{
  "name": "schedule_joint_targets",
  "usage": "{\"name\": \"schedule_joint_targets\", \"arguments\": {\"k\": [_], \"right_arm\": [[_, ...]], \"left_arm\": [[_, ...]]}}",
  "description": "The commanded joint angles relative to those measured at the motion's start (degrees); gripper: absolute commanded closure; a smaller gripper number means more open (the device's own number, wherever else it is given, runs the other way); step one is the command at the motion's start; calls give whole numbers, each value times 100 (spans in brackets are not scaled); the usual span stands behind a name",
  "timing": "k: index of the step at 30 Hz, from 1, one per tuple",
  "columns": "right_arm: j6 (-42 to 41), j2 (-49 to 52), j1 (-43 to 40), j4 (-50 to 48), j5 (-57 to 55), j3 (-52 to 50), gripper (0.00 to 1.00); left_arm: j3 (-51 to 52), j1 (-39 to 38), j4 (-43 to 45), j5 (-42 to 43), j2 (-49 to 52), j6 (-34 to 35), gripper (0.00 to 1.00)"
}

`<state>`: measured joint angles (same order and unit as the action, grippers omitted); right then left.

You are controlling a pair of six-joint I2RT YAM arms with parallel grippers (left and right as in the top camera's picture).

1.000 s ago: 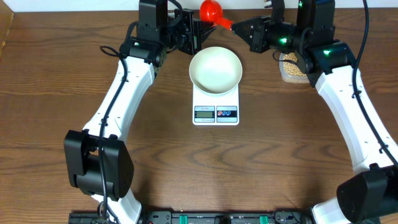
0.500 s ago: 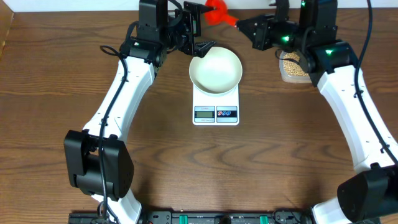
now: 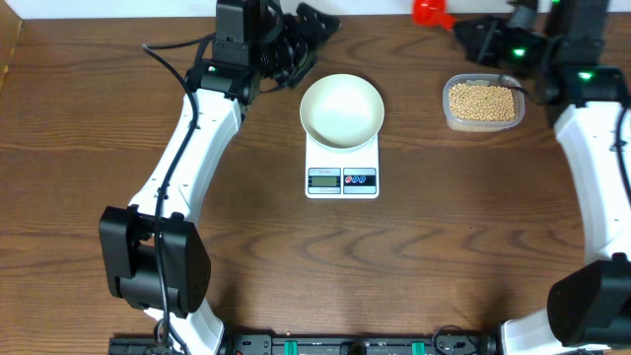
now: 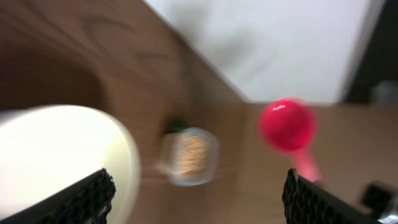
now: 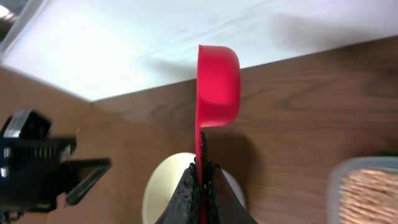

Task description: Scoop item into bowl and weigh 50g on scale

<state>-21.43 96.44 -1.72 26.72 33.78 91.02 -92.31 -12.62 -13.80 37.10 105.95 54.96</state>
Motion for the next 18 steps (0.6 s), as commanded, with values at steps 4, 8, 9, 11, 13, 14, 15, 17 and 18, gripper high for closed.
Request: {"name": "schedule_joint_targets", "arguments": {"k": [4, 8, 9, 11, 13, 14, 15, 17, 18], "right_arm": [[378, -365, -476, 363, -48, 81, 99], [485, -365, -481, 490, -313, 79, 99], [507, -365, -485, 496, -369, 81, 99], [540, -365, -490, 505, -439, 79, 99], [542, -365, -492, 535, -518, 79, 99], [542, -365, -501, 546, -518, 79, 99], [544, -363, -501, 549, -520, 79, 99], [542, -356, -520, 546, -520, 79, 99], [542, -354, -551, 551, -520, 79, 99]], "left_arm": [[-98, 164, -1106, -549, -232, -2426, 24], [-98, 210, -1917, -658, -533, -2949, 60], [-98, 210, -2118, -660, -627, -3045, 69], [-98, 199, -2533, -660, -793, -3095, 79], [-98, 173, -3005, -656, -918, -3095, 90], [-94, 138, -3276, -671, -973, -3106, 92], [-92, 94, -3488, -680, -1010, -3180, 92], [-92, -44, -3877, -866, -1071, -3272, 92], [-92, -195, -4098, -1207, -1126, -3272, 92]]}}
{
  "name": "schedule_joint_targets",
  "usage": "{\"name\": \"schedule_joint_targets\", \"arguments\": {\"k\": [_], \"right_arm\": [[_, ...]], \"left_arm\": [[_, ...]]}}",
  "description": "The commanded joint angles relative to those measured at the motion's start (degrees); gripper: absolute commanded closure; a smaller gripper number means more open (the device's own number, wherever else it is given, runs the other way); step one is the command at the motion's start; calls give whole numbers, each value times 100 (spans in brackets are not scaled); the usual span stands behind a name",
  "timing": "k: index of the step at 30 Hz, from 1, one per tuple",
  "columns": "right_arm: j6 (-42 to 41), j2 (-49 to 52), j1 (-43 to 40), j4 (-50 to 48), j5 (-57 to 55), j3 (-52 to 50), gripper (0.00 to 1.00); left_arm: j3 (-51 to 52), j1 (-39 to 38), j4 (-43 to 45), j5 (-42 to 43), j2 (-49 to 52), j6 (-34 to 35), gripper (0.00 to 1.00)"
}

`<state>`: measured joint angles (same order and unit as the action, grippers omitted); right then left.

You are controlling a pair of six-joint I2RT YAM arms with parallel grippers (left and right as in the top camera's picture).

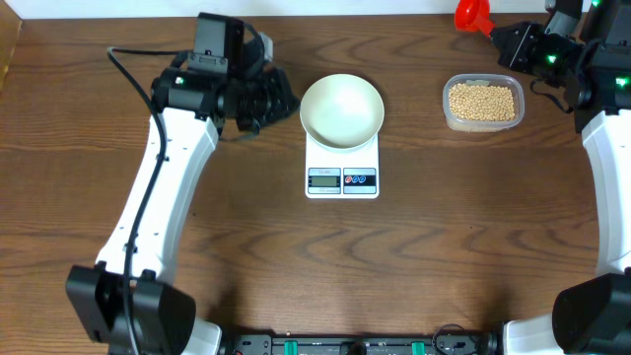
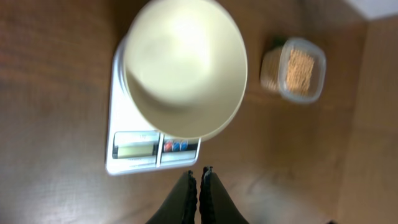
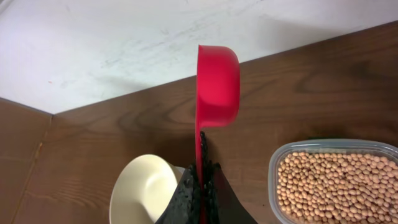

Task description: Scoop item into bowl and weigh 50g on scale

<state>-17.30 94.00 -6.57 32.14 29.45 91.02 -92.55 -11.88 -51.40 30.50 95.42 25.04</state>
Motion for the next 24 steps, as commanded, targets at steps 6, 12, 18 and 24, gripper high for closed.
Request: {"name": "schedule_joint_targets", "arguments": {"k": [6, 12, 18, 24], "right_arm": [[129, -109, -118, 151, -109, 79, 99], [358, -109, -116, 450, -505, 79, 99], [525, -109, -116, 758, -826, 79, 99], [625, -109, -116, 809, -837, 79, 99]], "left_arm": [[-59, -682, -472, -1322, -221, -273, 92], [422, -723, -291, -1322, -221, -278, 92], [1357, -942, 363, -1307, -221, -339, 92], [2022, -1493, 1062, -1309, -221, -337, 93]]}}
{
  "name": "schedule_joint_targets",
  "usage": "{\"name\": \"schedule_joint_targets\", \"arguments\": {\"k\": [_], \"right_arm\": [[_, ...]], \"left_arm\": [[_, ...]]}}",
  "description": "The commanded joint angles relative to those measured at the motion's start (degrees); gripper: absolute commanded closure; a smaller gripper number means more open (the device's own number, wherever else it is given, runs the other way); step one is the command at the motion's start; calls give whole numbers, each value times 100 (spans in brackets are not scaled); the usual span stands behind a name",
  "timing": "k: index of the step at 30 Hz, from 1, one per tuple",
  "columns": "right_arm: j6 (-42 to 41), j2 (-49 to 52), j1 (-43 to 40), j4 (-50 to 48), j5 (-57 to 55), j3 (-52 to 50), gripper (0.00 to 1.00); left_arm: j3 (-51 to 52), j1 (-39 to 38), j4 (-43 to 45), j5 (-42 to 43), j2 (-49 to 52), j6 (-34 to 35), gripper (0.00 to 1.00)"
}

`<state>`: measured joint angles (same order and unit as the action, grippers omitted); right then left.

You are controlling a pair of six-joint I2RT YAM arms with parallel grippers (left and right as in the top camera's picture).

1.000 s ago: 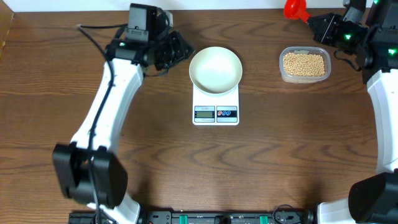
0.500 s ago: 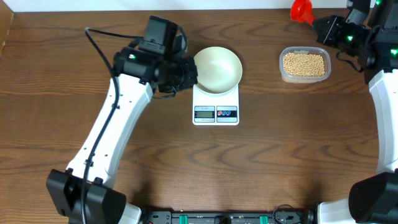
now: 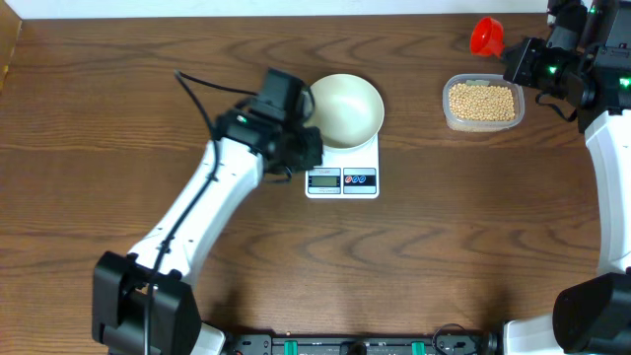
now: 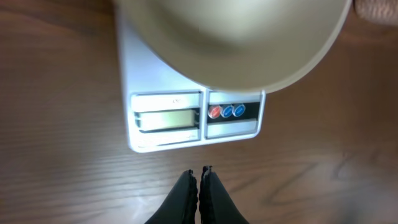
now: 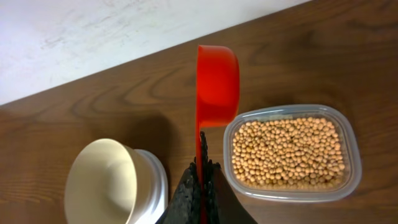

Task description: Scoop item into bowl and weigh 50g on scale

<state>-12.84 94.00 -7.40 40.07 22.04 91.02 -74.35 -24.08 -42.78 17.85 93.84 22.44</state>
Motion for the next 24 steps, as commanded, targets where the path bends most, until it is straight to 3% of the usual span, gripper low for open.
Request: {"name": "schedule_joint_targets", "arguments": {"k": [1, 7, 12, 24], "right_arm": [[179, -109, -33, 15, -96, 79, 99], [179, -109, -17, 92, -66, 79, 99], [306, -109, -11, 286, -70, 79, 99], [437, -109, -37, 356, -94, 79, 99]], "left_arm": [[269, -365, 302, -59, -61, -74, 93], [815, -866, 949, -811, -57, 564, 92], [1484, -977, 1910, -887, -39, 855, 93], [1932, -977, 3506, -890, 243, 566, 93]]}}
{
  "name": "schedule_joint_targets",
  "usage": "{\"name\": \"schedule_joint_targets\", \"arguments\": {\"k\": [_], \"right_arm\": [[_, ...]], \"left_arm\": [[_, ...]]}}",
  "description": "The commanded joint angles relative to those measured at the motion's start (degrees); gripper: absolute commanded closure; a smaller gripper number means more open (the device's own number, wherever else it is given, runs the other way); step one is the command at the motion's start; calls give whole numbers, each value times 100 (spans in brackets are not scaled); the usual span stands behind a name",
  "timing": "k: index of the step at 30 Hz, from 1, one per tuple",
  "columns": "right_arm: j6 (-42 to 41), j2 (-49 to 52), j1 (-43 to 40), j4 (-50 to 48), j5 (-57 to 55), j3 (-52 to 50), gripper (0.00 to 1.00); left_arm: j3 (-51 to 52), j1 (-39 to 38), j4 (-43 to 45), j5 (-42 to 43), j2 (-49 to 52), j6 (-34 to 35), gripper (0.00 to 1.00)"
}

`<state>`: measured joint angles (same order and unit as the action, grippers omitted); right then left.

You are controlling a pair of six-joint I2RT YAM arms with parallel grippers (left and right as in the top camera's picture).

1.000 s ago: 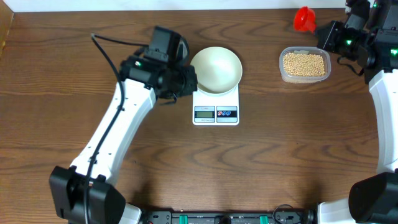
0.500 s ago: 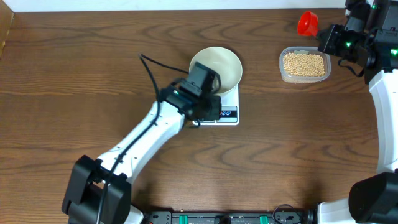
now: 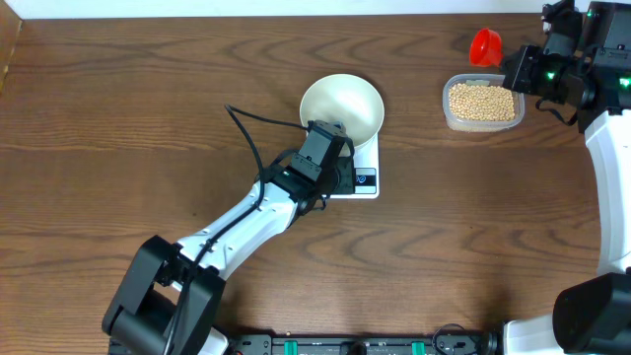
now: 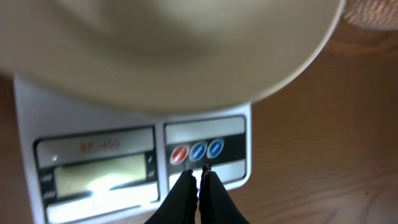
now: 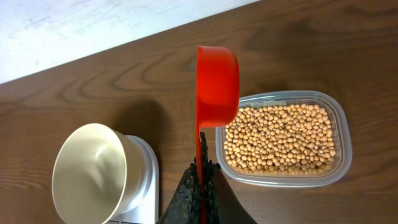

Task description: Scoop item into bowl and weigh 50g on scale

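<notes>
An empty cream bowl (image 3: 341,106) stands on the white scale (image 3: 369,180), which has a display (image 4: 99,173) and three round buttons (image 4: 198,151). My left gripper (image 4: 198,169) is shut and empty, its tips just at the scale's button panel. My right gripper (image 5: 202,163) is shut on the handle of a red scoop (image 5: 217,84), whose empty cup is held above the left end of the clear tub of soybeans (image 5: 283,138). From overhead the scoop (image 3: 483,44) sits by the tub (image 3: 482,102) at the back right.
The brown wooden table (image 3: 473,247) ends at a white wall strip along the far edge (image 3: 345,7). My left arm (image 3: 246,222) stretches diagonally over the table's middle toward the scale. A black rail runs along the near edge.
My left gripper has moved right and closer, from short of the scale's front to the button panel. The right gripper with the scoop has shifted slightly over the soybean tub.
First my left gripper was open beside the bowl at the back and the right held the scoop near the far edge. Then the left was shut left of the bowl, then at the scale's front, now at its buttons. The scoop came over the tub.
</notes>
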<state>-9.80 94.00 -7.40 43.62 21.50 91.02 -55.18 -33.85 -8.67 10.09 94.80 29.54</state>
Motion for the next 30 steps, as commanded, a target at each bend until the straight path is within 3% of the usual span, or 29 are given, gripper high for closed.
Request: {"name": "schedule_joint_targets", "arguments": {"k": [1, 21, 30], "right_arm": [[131, -109, -44, -13, -37, 79, 99], [179, -109, -55, -37, -39, 79, 99], [221, -109, -55, 17, -39, 79, 99]], "left_arm": [[15, 0, 140, -116, 188, -146, 92], [17, -138, 328, 74, 826, -341, 92], [17, -138, 372, -420, 903, -446, 92]]}}
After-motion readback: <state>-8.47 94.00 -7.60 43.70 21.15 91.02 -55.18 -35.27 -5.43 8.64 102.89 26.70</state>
